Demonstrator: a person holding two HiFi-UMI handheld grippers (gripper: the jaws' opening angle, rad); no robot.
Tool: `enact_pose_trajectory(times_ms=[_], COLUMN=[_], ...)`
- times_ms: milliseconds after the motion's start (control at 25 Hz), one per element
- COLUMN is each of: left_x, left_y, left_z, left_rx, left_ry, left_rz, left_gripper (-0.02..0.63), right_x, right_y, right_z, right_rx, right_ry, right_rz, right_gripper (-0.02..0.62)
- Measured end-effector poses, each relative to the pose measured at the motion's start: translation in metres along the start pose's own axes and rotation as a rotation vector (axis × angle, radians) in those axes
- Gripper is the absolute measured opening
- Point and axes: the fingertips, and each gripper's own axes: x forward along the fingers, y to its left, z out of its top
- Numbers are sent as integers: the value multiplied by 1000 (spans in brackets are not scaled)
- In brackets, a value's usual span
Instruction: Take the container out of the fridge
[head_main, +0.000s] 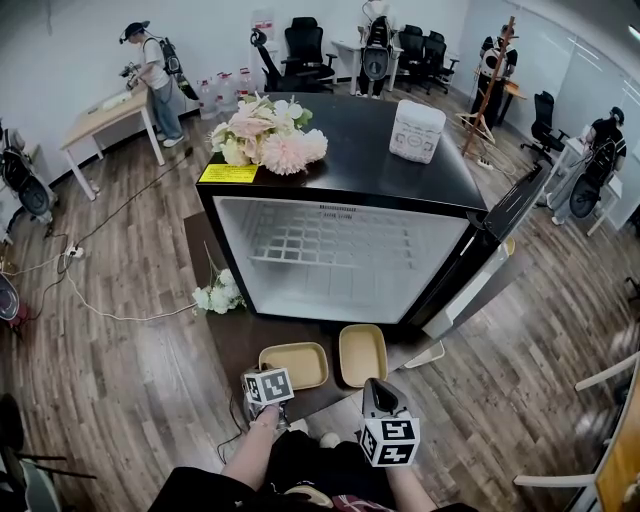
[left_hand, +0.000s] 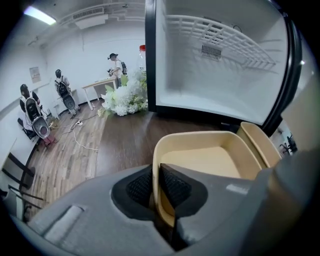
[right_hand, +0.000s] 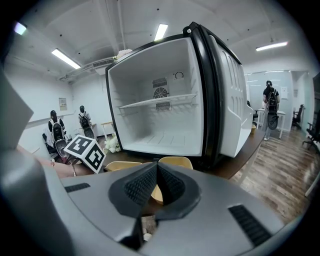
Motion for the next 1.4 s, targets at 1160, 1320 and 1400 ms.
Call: enact_pose_trajectory(times_ms=[1160, 1320, 1400], left_x=[-97, -110, -116], left_y=[-32, -49, -54], left_z=[63, 63, 63], left_rx=[-44, -23, -16], left_ry=[-298, -354, -378], left_rz=[-240, -313, -337], left_gripper=[155, 95, 60], right_x=[0, -1, -1], right_y=[11, 16, 15], right_z=[5, 4, 6], right_rx=[21, 44, 67], right_ry=[-41, -55, -69], right_rz=[32, 38, 37], right_gripper=[9, 9, 9])
